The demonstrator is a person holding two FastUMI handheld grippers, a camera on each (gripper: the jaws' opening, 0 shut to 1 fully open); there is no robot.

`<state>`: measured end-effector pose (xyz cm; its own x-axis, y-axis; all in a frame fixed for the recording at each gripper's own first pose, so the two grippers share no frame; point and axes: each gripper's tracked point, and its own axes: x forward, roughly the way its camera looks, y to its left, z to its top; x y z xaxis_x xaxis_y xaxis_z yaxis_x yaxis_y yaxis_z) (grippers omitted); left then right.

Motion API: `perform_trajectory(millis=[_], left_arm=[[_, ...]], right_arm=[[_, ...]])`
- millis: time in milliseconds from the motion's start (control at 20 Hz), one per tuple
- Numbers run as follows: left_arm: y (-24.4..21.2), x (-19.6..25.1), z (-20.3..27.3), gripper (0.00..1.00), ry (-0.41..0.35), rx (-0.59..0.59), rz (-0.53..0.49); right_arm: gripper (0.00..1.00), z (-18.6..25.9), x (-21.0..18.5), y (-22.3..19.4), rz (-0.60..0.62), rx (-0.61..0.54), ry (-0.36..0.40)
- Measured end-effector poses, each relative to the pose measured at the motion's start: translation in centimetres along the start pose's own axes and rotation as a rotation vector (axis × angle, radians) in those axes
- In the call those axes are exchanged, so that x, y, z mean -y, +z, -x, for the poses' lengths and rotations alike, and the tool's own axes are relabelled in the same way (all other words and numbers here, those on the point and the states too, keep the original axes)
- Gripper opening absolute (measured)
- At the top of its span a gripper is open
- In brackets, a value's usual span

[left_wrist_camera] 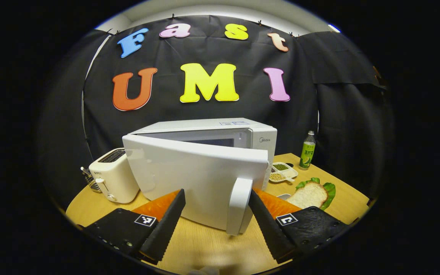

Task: Open the microwave oven with the left hand, put the food in, and close the microwave oven.

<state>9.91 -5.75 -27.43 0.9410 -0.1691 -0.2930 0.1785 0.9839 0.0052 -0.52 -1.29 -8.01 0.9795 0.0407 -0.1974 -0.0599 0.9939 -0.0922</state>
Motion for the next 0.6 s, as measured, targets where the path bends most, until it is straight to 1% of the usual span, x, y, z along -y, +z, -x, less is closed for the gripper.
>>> perform_trajectory(millis=[50,100,250,300,350,400,450,500,550,600], left_arm=[[-0.2,-0.3,0.7,0.98,0.000,-0.005,0.004],[-0.4,-0.7,1.3,0.98,0.003,-0.007,0.004],[-0.9,-2.1,3.6,0.98,0.023,-0.012,-0.005],[-1.2,-2.6,4.3,0.98,0.031,-0.015,-0.002],[-1.4,-3.1,5.0,0.98,0.040,-0.017,0.005],[-1.7,-3.8,5.7,0.98,0.052,-0.018,0.013],[-2.1,-4.5,6.4,0.98,0.068,-0.026,0.018],[-2.5,-5.3,7.3,0.98,0.086,-0.034,0.025],[-2.8,-6.1,8.1,0.98,0.102,-0.040,0.033],[-3.1,-7.0,8.9,0.98,0.118,-0.044,0.036]], right_arm=[[1.00,0.0,-0.2,-0.2,-0.006,-0.003,0.002],[0.92,0.0,-0.4,-0.4,-0.013,-0.007,0.005],[0.92,-0.2,-1.3,-1.3,-0.029,-0.020,0.017],[1.00,-0.3,-1.7,-1.5,-0.031,-0.023,0.022],[0.92,-0.5,-2.0,-1.8,-0.033,-0.031,0.028],[0.92,-0.7,-2.4,-2.4,-0.039,-0.038,0.034],[1.00,-0.9,-2.9,-2.8,-0.044,-0.048,0.042],[1.00,-1.3,-3.3,-3.4,-0.050,-0.055,0.048],[0.92,-1.7,-3.7,-3.8,-0.055,-0.064,0.054],[0.92,-2.0,-4.2,-4.2,-0.060,-0.074,0.063]])
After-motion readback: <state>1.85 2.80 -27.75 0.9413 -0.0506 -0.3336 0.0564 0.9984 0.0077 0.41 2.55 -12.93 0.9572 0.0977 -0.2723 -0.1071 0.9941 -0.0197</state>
